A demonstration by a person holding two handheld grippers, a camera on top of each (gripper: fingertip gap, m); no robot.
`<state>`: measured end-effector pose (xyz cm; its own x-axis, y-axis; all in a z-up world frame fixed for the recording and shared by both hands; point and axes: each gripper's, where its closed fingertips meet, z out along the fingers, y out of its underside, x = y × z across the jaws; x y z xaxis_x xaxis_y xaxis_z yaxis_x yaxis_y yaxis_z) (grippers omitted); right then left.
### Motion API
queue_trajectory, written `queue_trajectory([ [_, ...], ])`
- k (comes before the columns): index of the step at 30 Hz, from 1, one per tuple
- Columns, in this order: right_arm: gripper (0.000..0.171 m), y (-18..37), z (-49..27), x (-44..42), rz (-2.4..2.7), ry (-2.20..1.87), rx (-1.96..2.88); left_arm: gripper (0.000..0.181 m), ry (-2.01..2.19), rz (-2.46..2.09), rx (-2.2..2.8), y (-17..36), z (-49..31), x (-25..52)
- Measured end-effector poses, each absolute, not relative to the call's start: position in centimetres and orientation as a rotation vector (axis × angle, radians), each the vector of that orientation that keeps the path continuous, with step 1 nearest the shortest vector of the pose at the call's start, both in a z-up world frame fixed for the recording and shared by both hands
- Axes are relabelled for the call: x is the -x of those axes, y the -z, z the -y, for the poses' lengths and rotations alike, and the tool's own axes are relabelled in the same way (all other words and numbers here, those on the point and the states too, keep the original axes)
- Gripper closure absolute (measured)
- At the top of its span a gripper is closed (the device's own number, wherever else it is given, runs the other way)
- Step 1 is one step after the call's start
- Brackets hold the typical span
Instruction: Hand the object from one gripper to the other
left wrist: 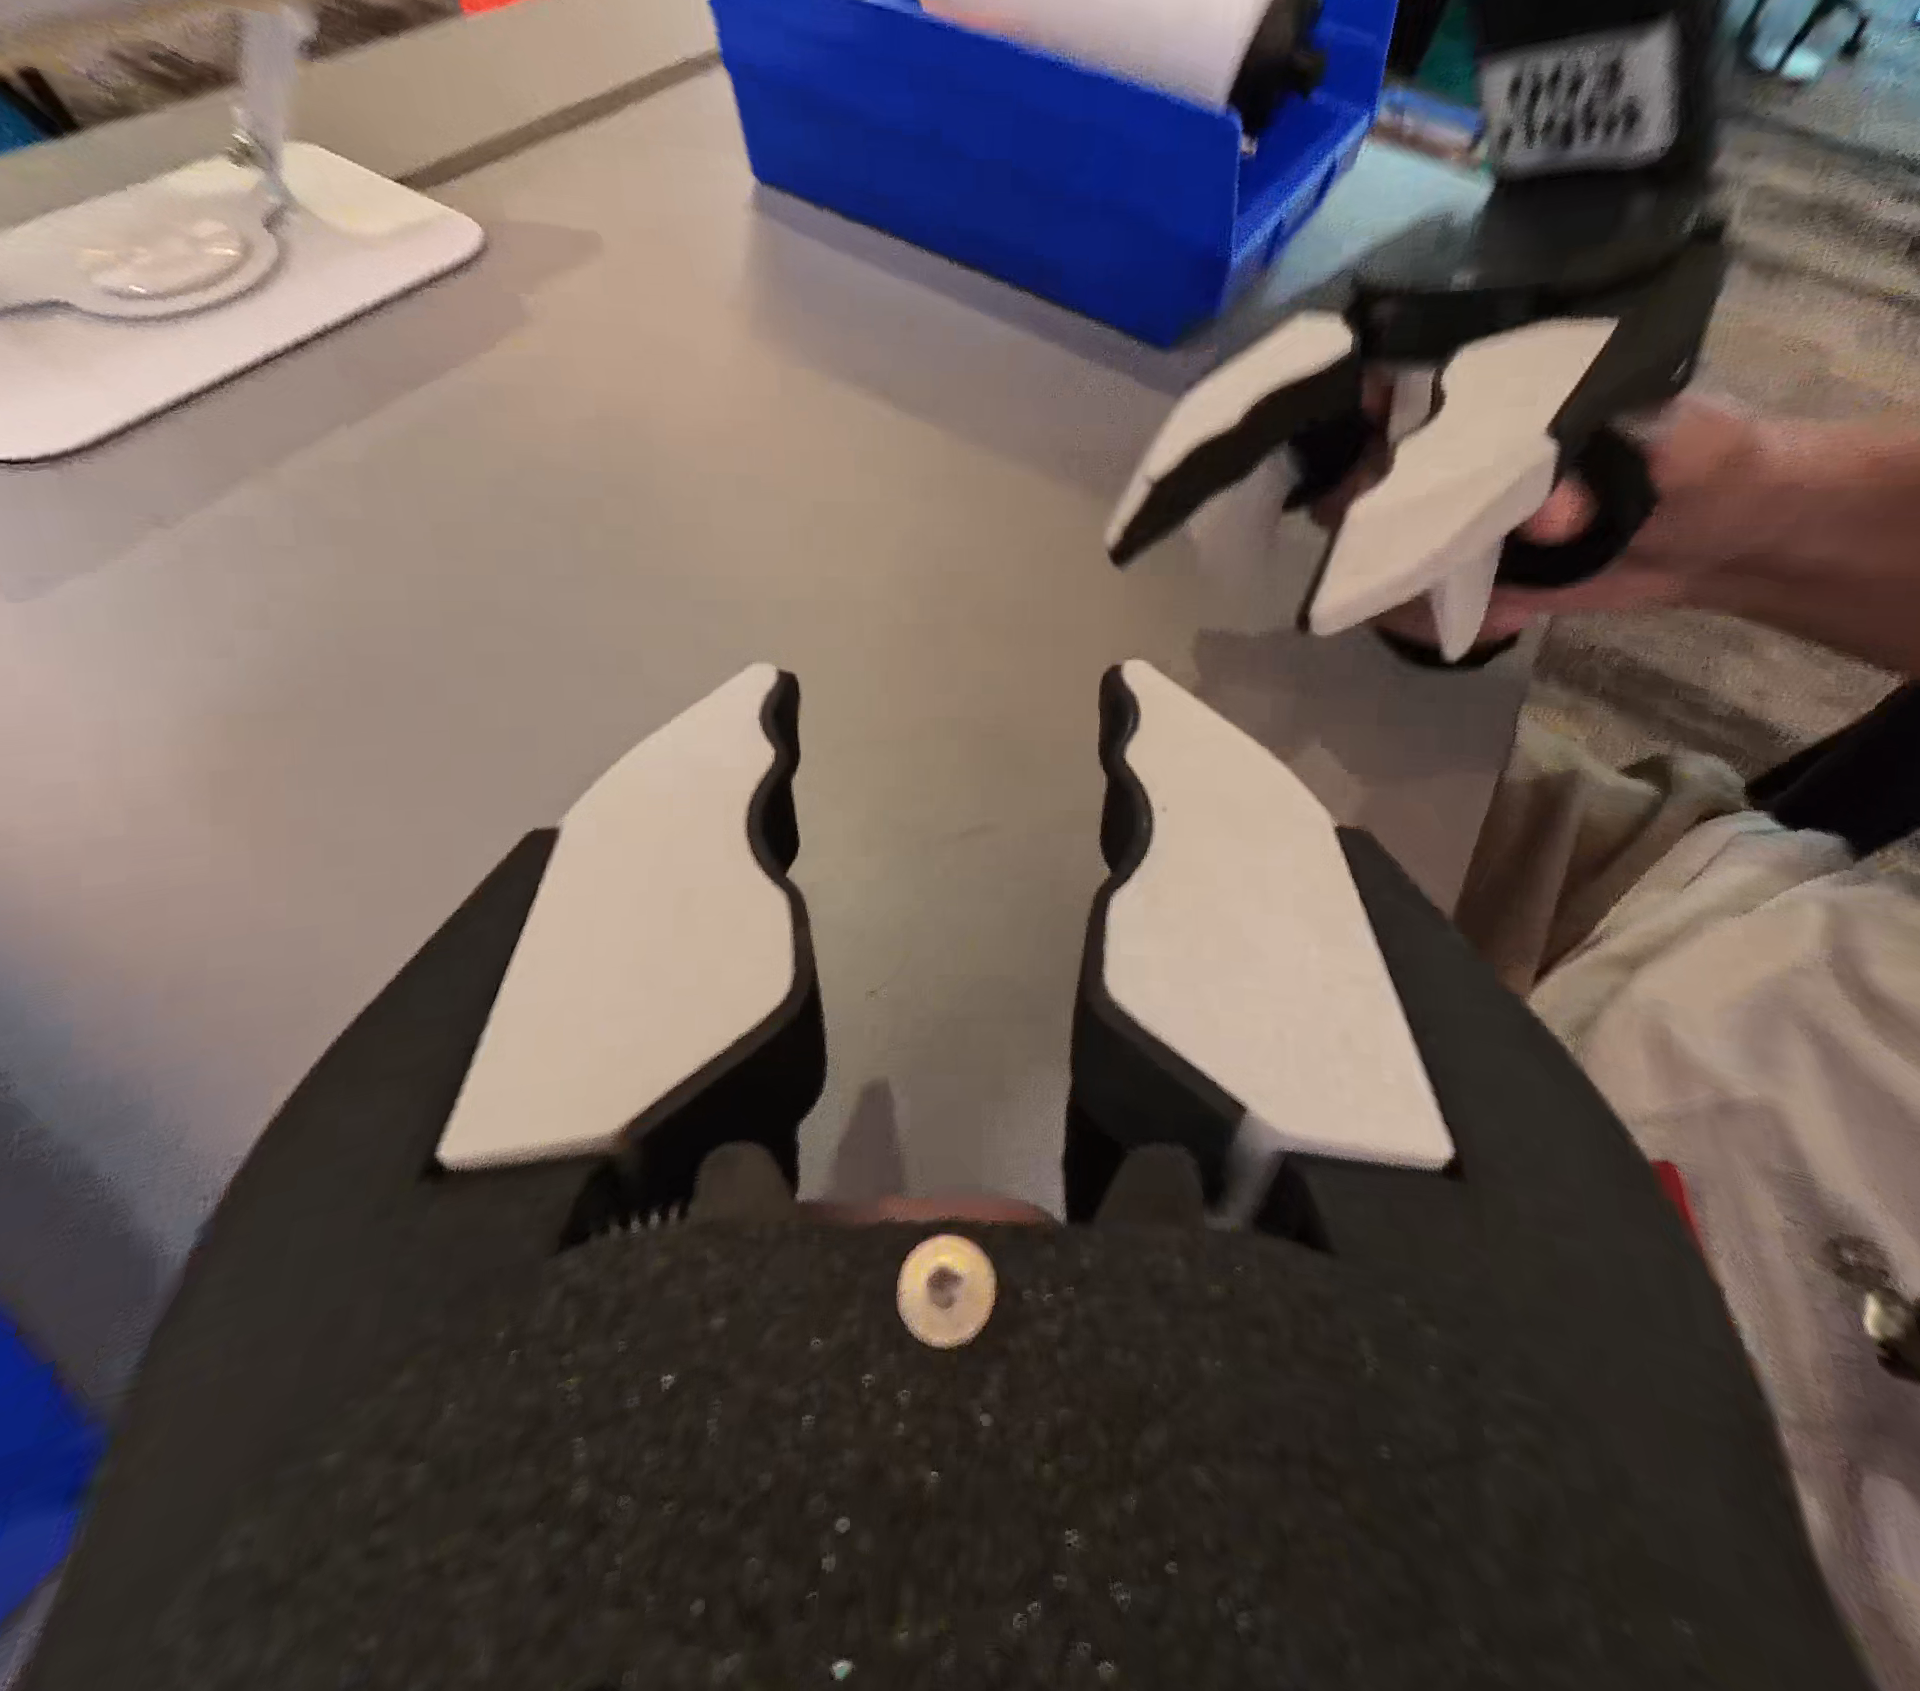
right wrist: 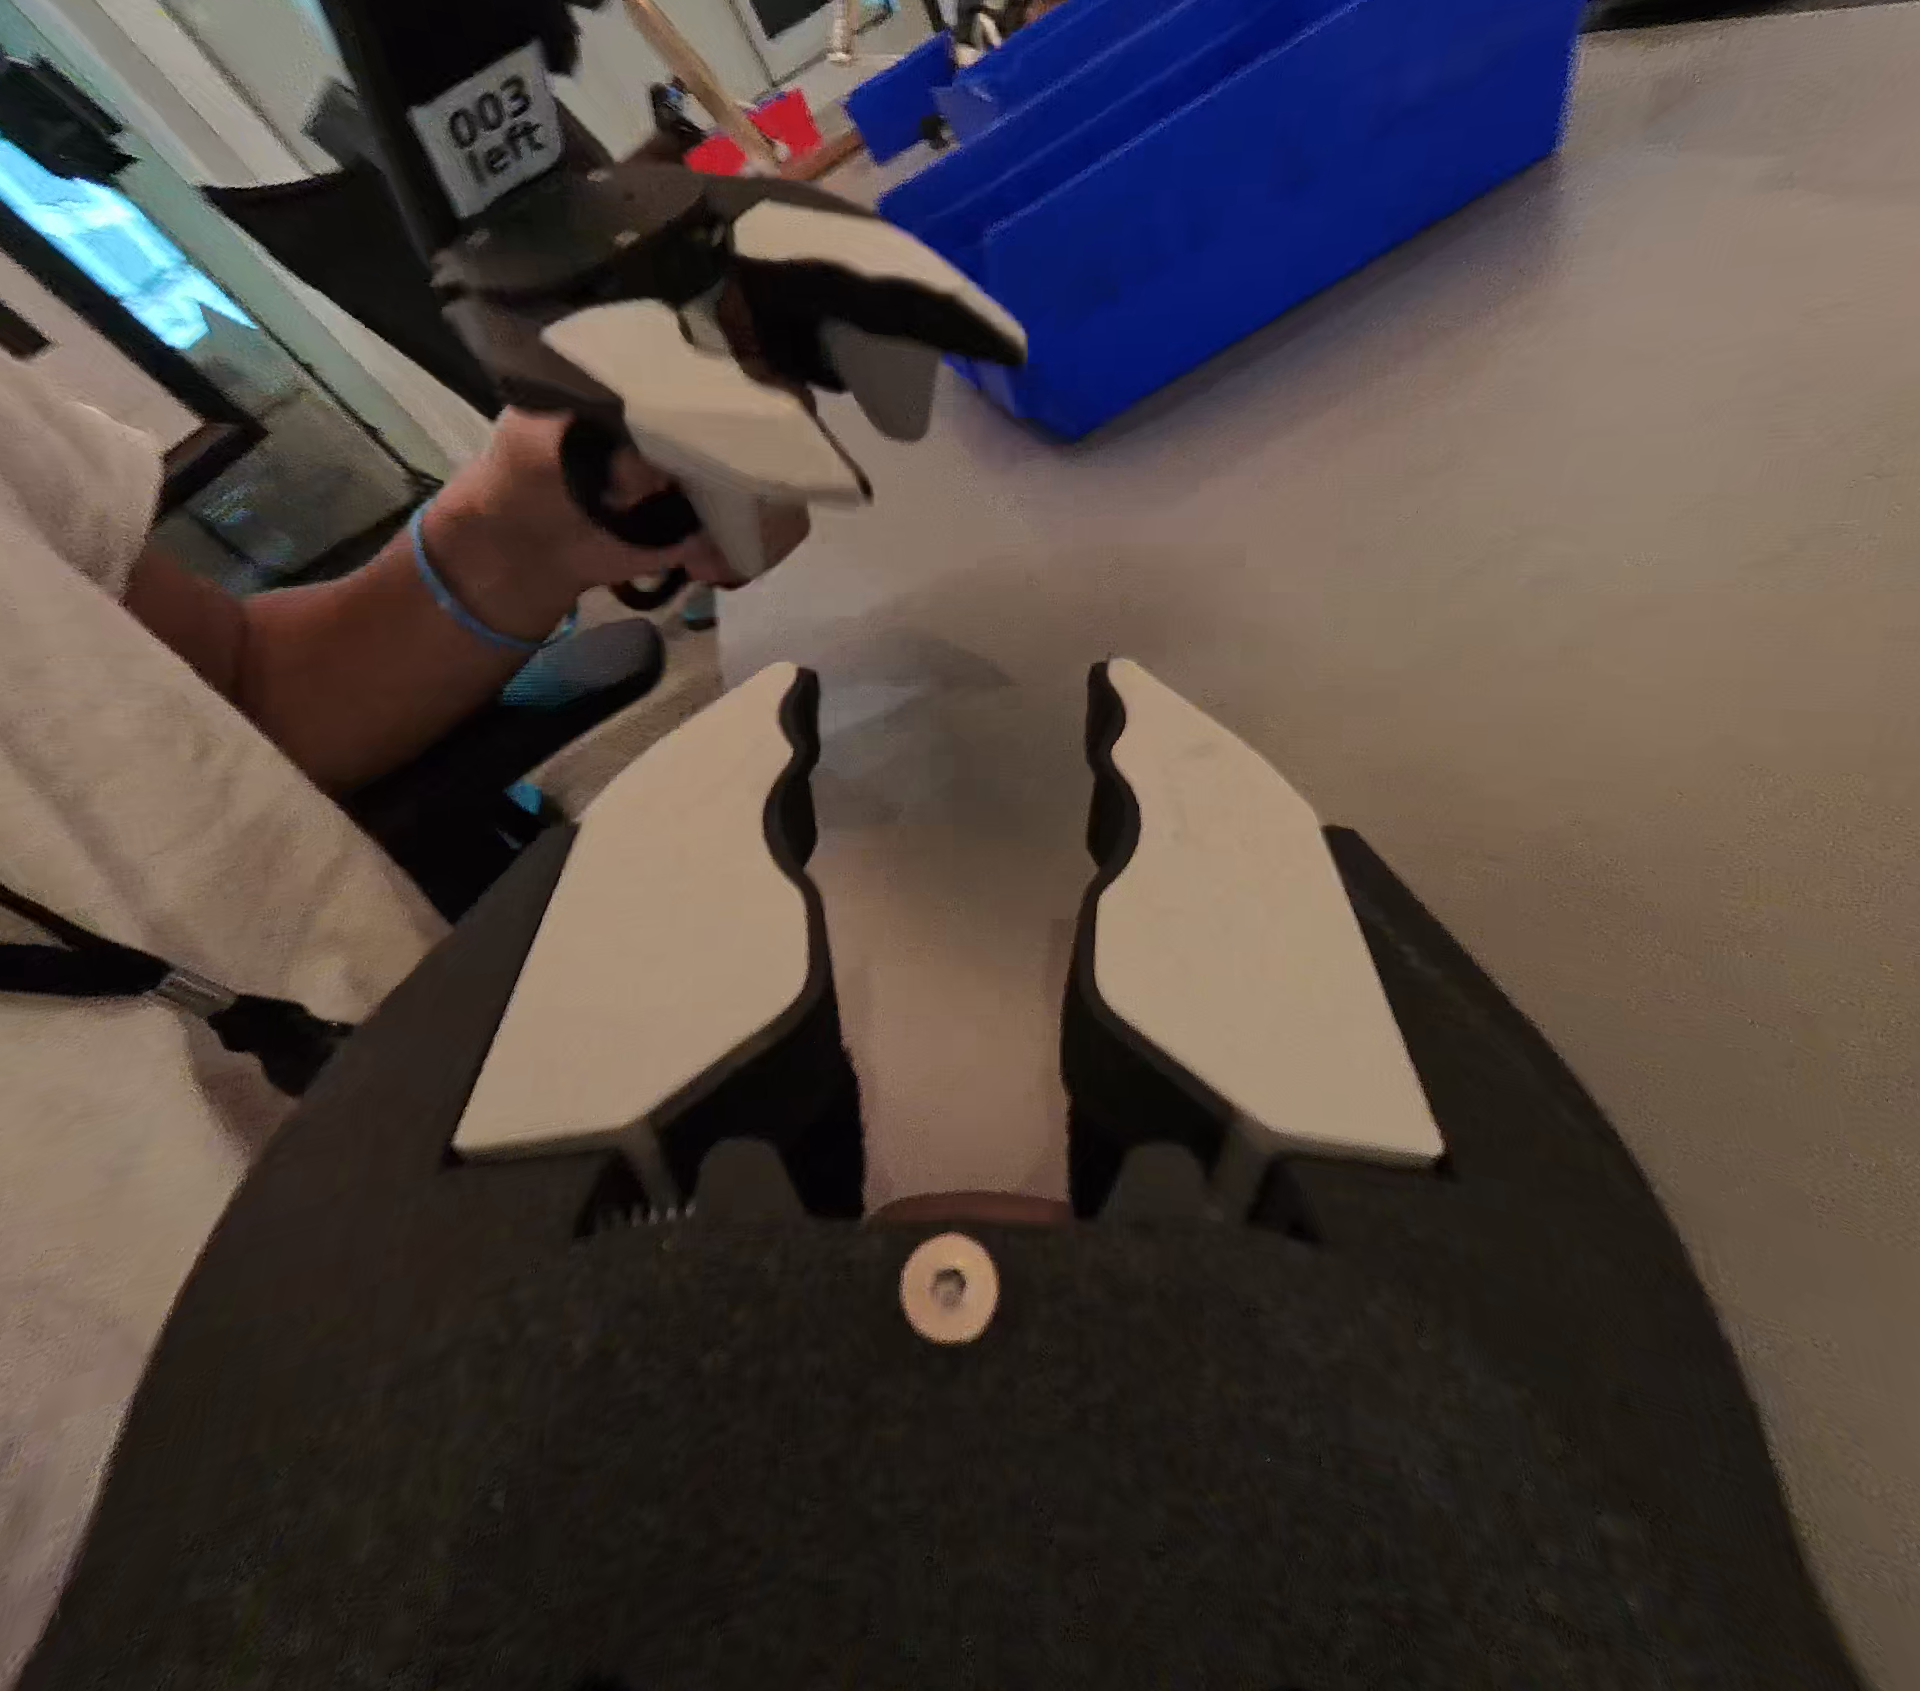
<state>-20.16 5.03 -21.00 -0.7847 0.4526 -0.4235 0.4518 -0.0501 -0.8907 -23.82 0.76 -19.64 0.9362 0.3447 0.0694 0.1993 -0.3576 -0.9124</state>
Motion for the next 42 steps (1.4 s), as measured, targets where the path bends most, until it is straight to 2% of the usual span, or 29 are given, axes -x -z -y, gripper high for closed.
queue_trajectory([
  [5, 0.12, 20.8, -4.7, 21.2, 2.148, -2.213, 1.103, 0.133, -0.251, 0.492, 1.941, 15.0, 8.8, 28.8],
  [9, 0.12, 21.0, -4.3, 21.9, 2.156, -2.225, 1.131, 0.132, -0.437, 0.981, 2.172, 18.1, 19.3, 38.2],
  [11, 0.119, 21.3, -3.8, 21.9, 2.187, -2.204, 1.11, 0.127, -0.393, 1.157, 2.248, 20.7, 21.7, 41.4],
  [17, 0.12, 21.6, -2.0, 21.2, 2.274, -2.235, 1.077, 0.132, -0.3, 1.487, 2.348, 27.4, 23.8, 47.1],
  [23, 0.12, 22.0, -2.2, 20.8, 2.298, -2.269, 1.103, 0.137, -0.3, 1.604, 2.371, 29.7, 24.7, 48.2],
  [31, 0.12, 21.1, -3.6, 20.9, 2.247, -2.343, 1.139, 0.153, -0.276, 1.627, 2.359, 30.3, 24.0, 48.6],
  [32, 0.12, 21.0, -3.8, 20.9, 2.242, -2.354, 1.141, 0.158, -0.276, 1.619, 2.37, 30.3, 23.9, 48.5],
  [34, 0.12, 20.9, -4.0, 20.8, 2.236, -2.358, 1.148, 0.181, -0.288, 1.591, 2.407, 30.4, 23.8, 48.3],
  [42, 0.12, 20.8, -4.4, 20.5, 2.225, -2.342, 1.145, 0.181, -0.261, 1.591, 2.321, 30.2, 23.5, 48.4],
])
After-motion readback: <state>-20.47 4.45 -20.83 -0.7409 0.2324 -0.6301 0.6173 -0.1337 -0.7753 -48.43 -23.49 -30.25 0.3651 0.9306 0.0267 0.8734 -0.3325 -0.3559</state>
